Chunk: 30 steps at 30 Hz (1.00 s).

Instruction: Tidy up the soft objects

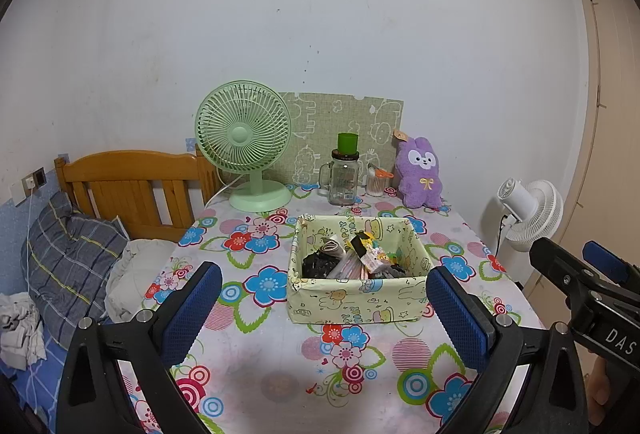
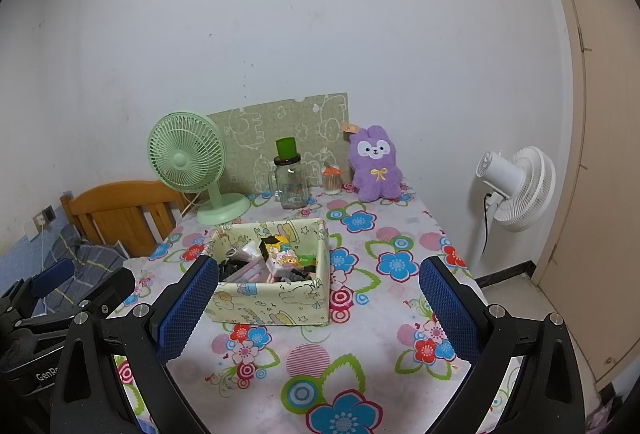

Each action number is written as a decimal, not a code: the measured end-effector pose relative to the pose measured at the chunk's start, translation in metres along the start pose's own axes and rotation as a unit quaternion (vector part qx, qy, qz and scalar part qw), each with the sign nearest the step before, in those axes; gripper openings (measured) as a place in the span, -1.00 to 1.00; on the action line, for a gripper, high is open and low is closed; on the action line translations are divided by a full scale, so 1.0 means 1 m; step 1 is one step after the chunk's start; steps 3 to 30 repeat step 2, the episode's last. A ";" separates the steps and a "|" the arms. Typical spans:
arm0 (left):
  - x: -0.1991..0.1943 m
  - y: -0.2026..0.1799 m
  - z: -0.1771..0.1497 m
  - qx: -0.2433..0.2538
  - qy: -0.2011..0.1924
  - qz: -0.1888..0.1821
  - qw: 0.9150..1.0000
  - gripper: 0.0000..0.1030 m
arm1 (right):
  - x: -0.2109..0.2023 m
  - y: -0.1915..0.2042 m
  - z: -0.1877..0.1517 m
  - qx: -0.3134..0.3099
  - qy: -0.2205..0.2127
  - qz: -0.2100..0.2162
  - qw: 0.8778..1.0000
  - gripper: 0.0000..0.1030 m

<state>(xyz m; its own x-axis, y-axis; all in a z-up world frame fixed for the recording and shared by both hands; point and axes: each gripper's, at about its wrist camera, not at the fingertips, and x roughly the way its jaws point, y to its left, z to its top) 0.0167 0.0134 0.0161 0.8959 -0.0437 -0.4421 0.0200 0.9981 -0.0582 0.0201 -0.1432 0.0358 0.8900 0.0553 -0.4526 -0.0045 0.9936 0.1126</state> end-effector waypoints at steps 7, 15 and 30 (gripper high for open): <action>0.001 0.001 -0.001 -0.001 0.002 0.000 1.000 0.99 | 0.000 0.000 0.000 0.000 0.000 0.000 1.000 0.97; 0.001 0.001 -0.001 -0.001 0.002 0.000 1.000 0.99 | 0.000 0.000 0.000 0.000 0.000 0.000 1.000 0.97; 0.001 0.001 -0.001 -0.001 0.002 0.000 1.000 0.99 | 0.000 0.000 0.000 0.000 0.000 0.000 1.000 0.97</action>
